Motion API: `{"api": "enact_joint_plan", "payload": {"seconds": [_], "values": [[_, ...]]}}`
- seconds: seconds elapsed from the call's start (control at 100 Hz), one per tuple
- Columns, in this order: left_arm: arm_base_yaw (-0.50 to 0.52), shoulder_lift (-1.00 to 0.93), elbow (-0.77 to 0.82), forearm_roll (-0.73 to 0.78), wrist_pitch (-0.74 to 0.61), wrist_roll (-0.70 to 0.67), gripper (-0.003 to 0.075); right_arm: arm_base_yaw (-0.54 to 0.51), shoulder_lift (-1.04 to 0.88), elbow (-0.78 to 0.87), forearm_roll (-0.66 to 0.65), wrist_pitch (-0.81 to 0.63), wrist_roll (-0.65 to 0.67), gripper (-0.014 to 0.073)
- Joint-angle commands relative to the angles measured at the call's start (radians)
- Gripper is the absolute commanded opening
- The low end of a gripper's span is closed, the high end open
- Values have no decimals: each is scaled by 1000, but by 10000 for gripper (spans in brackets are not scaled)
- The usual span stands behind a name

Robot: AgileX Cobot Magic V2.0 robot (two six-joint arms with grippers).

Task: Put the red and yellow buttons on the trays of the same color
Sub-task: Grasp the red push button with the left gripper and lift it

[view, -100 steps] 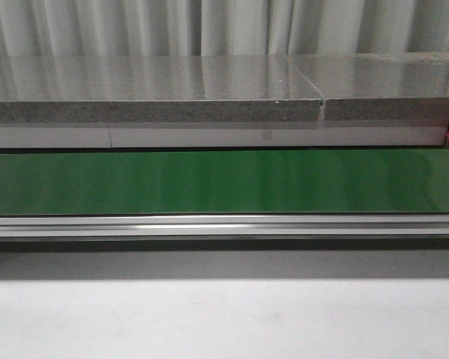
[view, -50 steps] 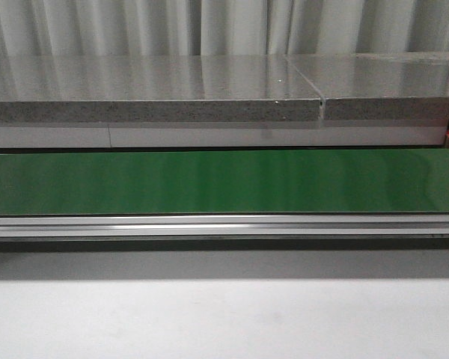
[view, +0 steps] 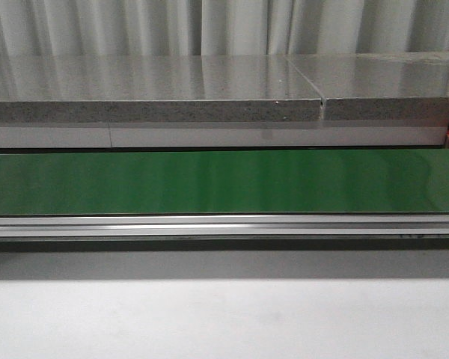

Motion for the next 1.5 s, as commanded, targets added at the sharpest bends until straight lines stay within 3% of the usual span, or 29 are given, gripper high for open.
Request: {"api": "enact_joint_plan", "payload": {"seconds": [0.0, 0.09, 0.27, 0.44, 0.98, 1.49], "values": [[3, -30, -28, 15, -32, -3, 582, -3, -16, -10, -10, -82, -10, -68], [3, -30, -28, 18, -27, -3, 469, -3, -16, -10, -10, -82, -10, -68], [3, -30, -28, 18, -8, -3, 158, -3, -16, -10, -10, -82, -10, -68], [-9, -66, -28, 18, 21, 0, -15, -3, -16, -10, -10, -82, -10, -68], [-178, -407, -70, 89, 129, 31, -19, -3, -16, -10, -10, -82, -10, -68], [-318, -242, -294, 11, 174, 158, -19, -3, -16, -10, -10, -82, -10, -68]]}}
